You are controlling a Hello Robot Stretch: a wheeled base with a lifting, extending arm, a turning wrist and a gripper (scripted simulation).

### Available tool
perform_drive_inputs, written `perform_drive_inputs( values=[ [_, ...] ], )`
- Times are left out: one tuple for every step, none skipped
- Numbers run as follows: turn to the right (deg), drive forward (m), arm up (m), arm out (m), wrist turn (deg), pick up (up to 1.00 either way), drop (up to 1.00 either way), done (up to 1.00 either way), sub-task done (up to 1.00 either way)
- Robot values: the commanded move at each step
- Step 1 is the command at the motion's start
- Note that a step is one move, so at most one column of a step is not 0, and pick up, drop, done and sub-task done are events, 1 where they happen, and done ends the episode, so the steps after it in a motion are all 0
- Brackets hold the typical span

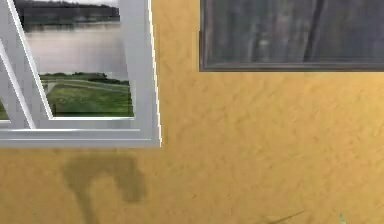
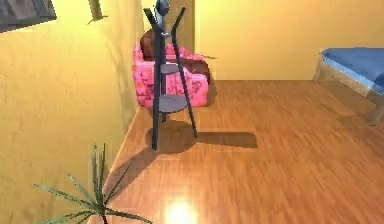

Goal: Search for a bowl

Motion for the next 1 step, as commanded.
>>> perform_drive_inputs(
  values=[
    [45.0,0.00,0.00,0.00,0.0,0.00,0.00,0.00,0.00]
  ],
)
